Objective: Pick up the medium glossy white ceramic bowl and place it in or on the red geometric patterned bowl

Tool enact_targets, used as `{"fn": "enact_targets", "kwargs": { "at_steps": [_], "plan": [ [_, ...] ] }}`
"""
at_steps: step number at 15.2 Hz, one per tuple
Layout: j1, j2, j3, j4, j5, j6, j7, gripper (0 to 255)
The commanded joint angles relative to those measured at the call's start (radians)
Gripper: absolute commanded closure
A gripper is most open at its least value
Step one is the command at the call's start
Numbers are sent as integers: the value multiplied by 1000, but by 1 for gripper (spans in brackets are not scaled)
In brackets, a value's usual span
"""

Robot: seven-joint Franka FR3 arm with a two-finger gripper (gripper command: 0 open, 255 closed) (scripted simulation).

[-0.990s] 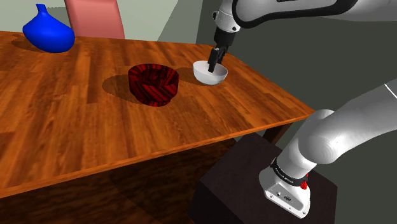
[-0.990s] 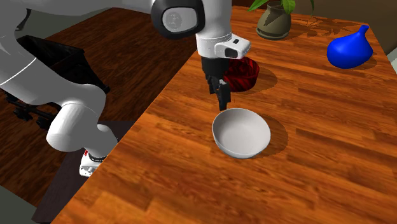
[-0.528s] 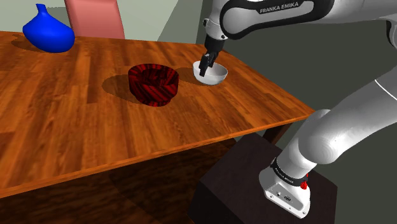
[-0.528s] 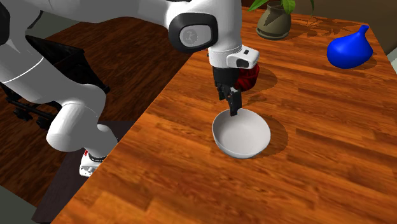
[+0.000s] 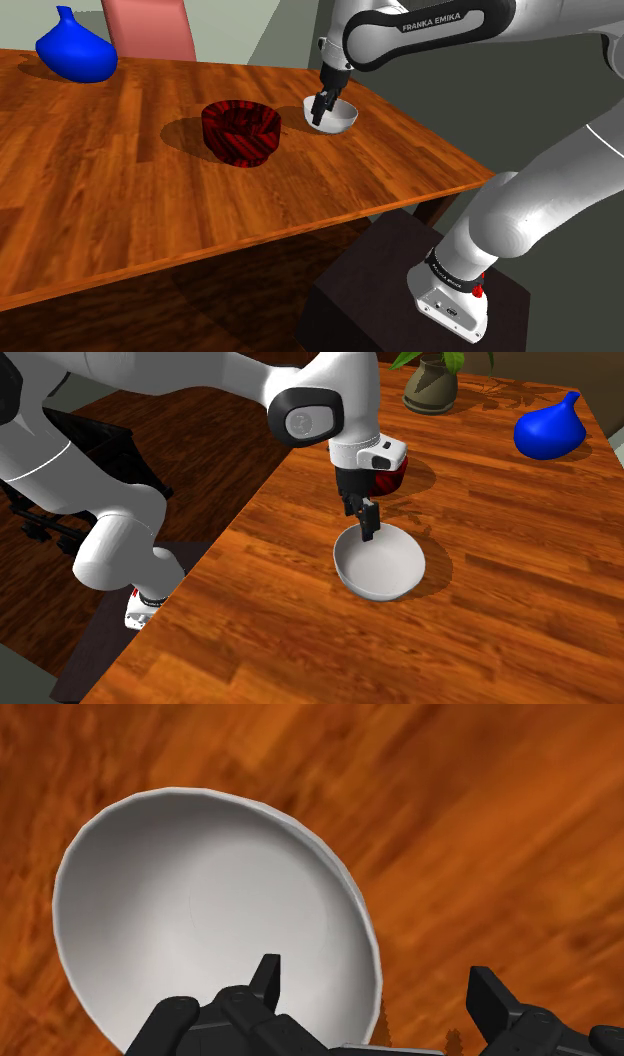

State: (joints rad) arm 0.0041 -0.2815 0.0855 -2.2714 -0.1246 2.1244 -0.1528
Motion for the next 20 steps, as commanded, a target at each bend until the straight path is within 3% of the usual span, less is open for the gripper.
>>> {"fn": "enact_targets", "kwargs": {
  "at_steps": [1, 3, 4, 13, 20],
  "plan": [
    [0, 0, 0, 0, 0, 0, 0, 0],
    [0, 0, 0, 0, 0, 0, 0, 0],
    [0, 0, 0, 0, 0, 0, 0, 255],
    [0, 0, 0, 0, 0, 0, 0, 255],
    [1, -19, -1, 77, 8, -94, -14, 255]
  ]
}}
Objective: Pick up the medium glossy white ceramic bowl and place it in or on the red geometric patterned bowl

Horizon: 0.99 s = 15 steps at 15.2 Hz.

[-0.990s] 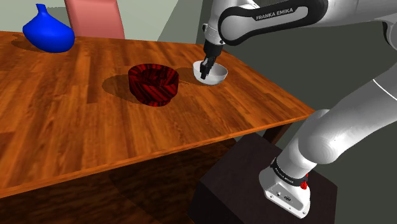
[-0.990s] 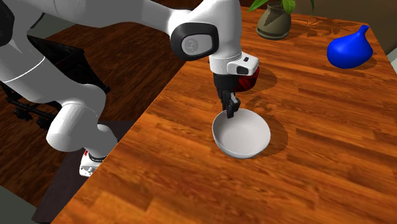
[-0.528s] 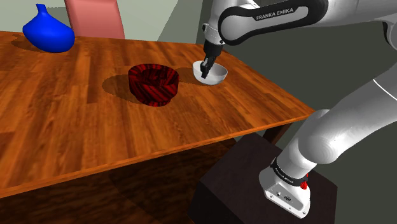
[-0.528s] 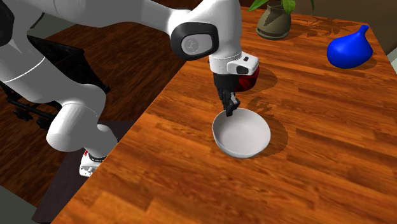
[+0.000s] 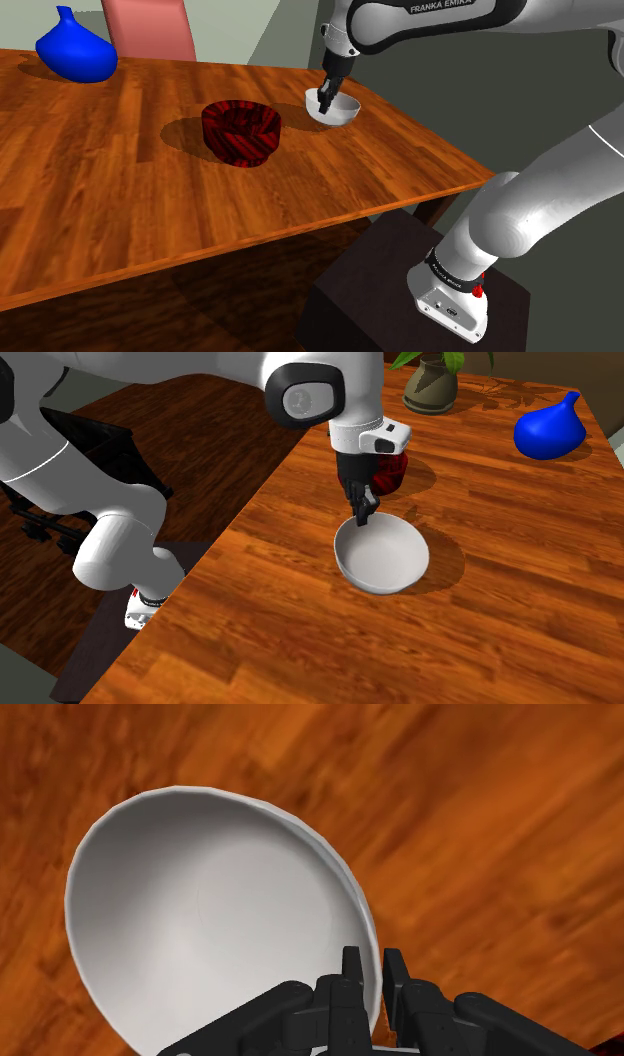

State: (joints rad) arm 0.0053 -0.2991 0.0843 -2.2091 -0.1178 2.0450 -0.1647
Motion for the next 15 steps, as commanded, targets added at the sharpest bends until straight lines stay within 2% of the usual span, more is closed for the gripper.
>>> {"fn": "enact_targets", "kwargs": {
  "at_steps": [1, 15],
  "plan": [
    [0, -3, 0, 26, 2, -28, -4, 255],
    [1, -4, 0, 213, 10, -215, -26, 255]
  ]
}}
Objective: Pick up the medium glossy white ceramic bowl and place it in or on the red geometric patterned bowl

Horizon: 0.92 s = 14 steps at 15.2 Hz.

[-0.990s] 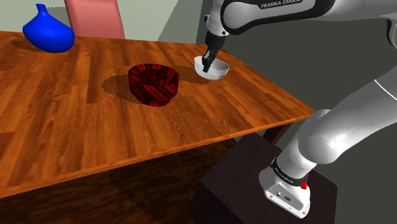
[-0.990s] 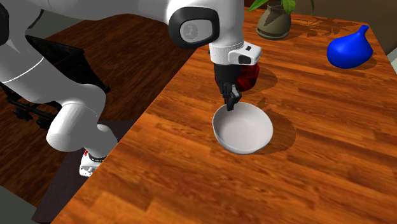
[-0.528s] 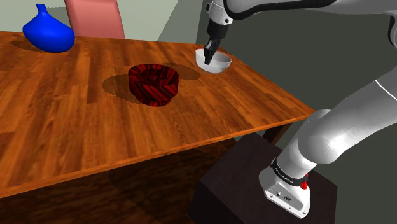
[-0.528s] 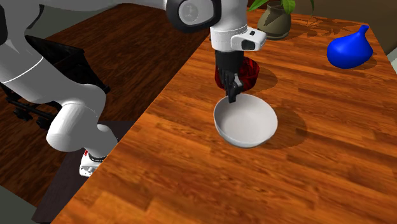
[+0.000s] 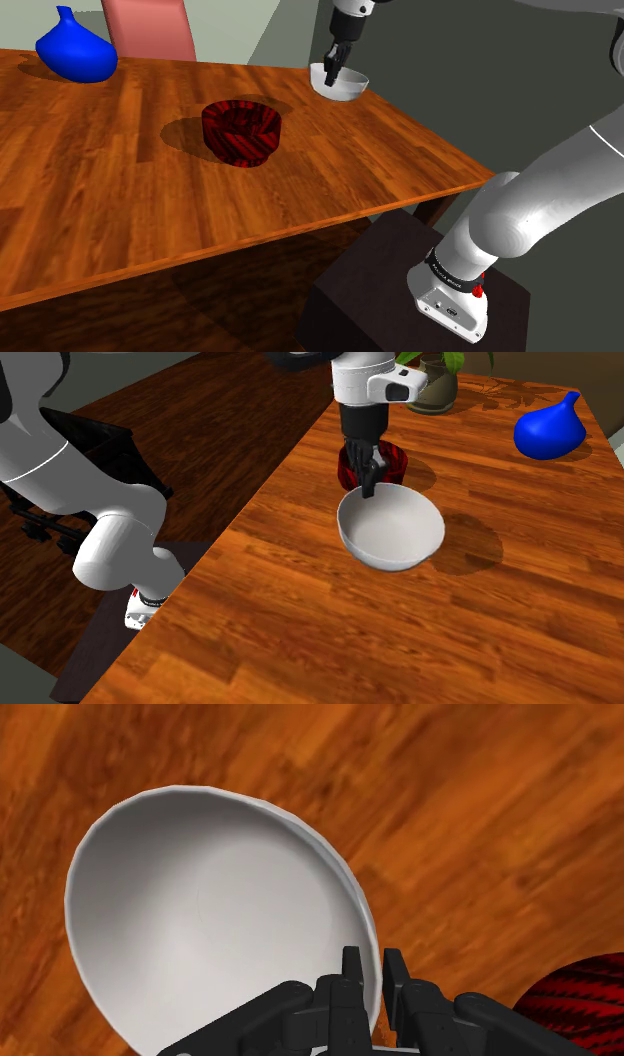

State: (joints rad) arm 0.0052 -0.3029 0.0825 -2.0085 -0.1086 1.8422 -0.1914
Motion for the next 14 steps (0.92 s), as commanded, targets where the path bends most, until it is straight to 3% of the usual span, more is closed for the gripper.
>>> {"fn": "enact_targets", "kwargs": {
  "at_steps": [1, 11, 14],
  "plan": [
    [1, 1, 2, 27, 1, -26, -1, 255],
    [0, 27, 3, 182, 1, -155, -13, 255],
    [25, 60, 53, 231, 1, -179, 59, 255]
  ]
}}
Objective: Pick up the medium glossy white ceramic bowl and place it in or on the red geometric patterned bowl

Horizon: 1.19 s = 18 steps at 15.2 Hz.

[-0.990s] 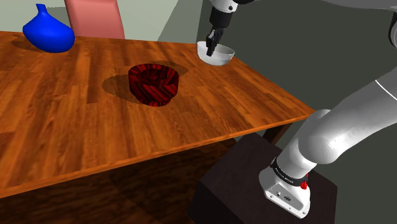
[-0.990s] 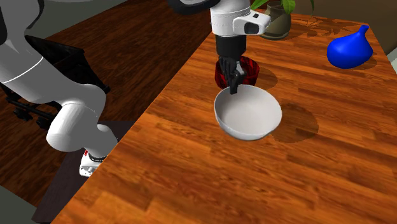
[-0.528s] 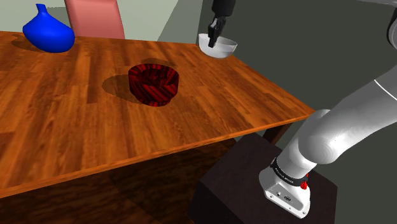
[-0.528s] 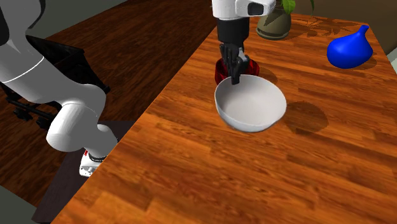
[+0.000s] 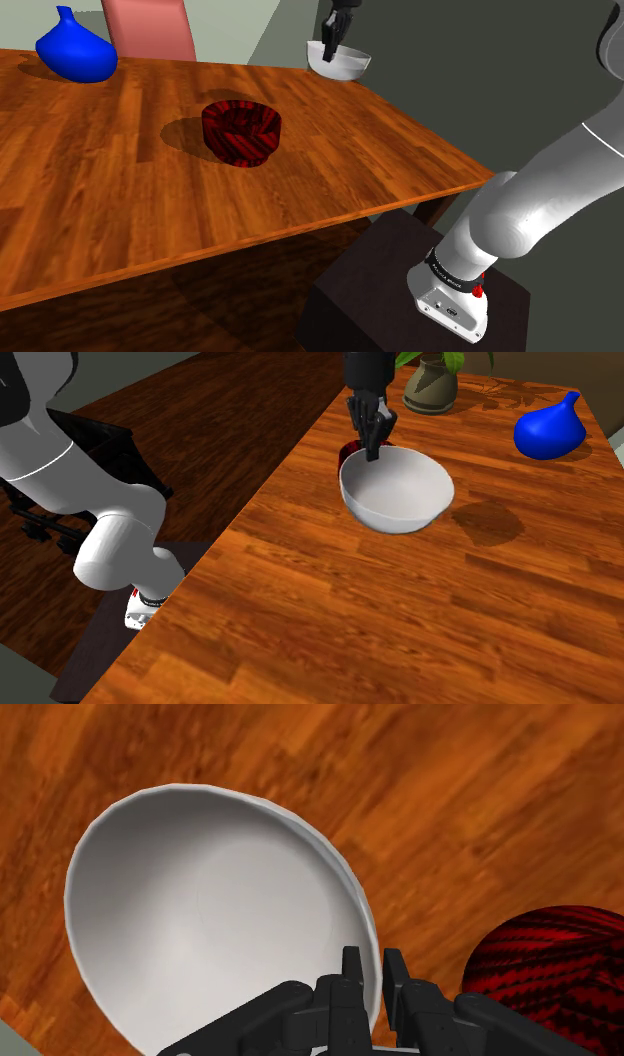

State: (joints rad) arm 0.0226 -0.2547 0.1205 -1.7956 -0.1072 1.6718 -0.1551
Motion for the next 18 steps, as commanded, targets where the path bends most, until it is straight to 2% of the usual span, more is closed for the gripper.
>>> {"fn": "enact_targets", "kwargs": {
  "at_steps": [1, 11, 15, 18],
  "plan": [
    [16, 25, 31, 37, -1, -18, 47, 255],
    [114, 225, 190, 308, -53, -130, 292, 255],
    [174, 347, 248, 473, -105, -198, 391, 255],
    [240, 462, 282, 634, -160, -267, 460, 255]
  ]
}}
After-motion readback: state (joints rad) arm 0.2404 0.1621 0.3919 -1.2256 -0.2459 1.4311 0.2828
